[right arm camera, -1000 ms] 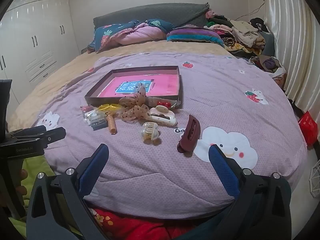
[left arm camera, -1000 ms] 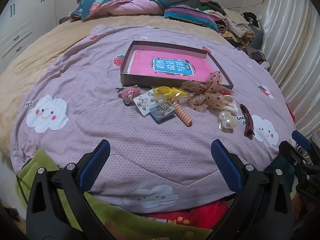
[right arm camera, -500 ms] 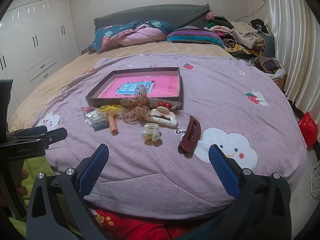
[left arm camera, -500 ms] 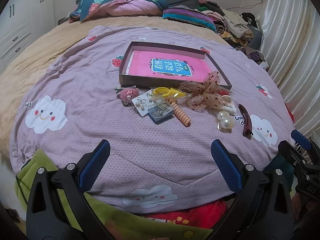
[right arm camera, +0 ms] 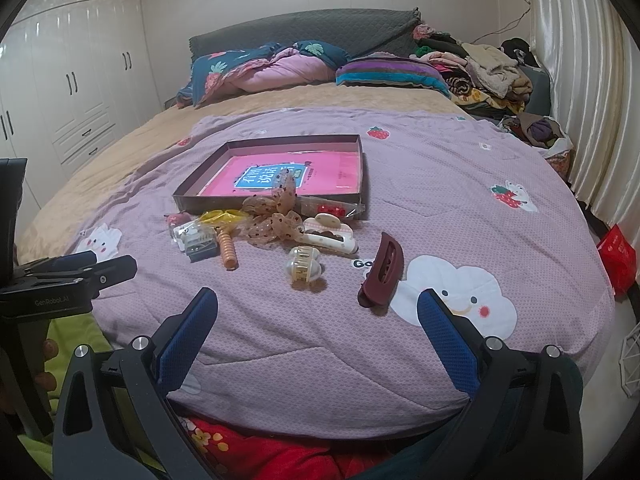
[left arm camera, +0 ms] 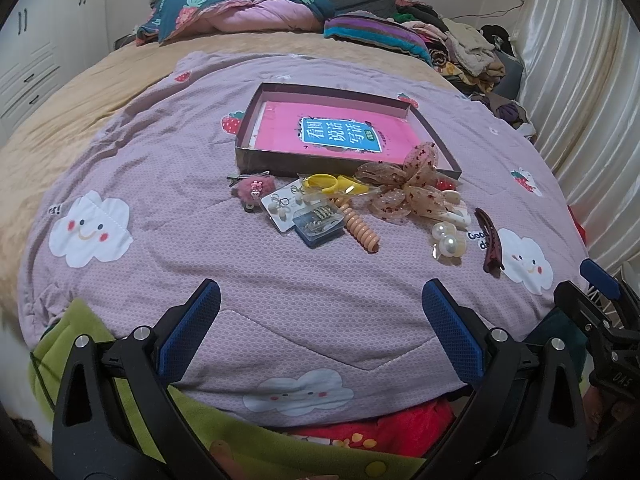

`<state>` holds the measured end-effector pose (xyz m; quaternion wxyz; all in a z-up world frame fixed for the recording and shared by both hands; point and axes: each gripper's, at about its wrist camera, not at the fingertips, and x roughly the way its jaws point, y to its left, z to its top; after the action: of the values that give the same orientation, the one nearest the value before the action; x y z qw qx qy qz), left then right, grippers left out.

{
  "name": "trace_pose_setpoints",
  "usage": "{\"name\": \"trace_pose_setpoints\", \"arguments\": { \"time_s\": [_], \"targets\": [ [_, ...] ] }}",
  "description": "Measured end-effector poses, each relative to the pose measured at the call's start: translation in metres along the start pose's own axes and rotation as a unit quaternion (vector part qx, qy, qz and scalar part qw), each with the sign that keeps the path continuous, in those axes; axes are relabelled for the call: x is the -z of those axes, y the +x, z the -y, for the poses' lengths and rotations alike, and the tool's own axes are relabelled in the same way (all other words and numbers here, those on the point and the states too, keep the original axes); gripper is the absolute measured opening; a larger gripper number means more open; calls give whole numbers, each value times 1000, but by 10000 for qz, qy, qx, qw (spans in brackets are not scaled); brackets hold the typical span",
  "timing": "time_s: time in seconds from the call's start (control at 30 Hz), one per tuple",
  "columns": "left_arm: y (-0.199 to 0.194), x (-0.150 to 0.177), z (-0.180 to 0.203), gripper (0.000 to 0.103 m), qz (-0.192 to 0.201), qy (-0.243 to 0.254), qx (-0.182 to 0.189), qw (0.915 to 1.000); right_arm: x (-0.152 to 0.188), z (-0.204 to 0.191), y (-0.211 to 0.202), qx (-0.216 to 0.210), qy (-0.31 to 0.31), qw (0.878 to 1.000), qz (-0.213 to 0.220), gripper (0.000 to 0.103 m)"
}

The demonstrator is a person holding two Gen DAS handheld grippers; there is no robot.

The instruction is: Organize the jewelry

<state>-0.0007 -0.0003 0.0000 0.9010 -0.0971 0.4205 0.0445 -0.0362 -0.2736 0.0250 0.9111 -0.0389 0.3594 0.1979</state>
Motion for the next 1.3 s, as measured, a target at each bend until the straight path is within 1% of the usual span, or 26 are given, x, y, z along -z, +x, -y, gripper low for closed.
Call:
{"name": "trace_pose_setpoints", "arguments": {
  "time_s": [1.07,1.1,1.3],
  "targets": [
    [0,1,0,94,14,-10,7,10000,-2,4,0,4,-12,10000,-26,99],
    [-2,-2,13,94,5,-15,7,10000,-2,1,0,0,-6,10000,-26,99],
    [-1,-2,15,94,-1,-43,-17,10000,-6,-3,5,-10,-36,10000,-27,99]
  ]
}}
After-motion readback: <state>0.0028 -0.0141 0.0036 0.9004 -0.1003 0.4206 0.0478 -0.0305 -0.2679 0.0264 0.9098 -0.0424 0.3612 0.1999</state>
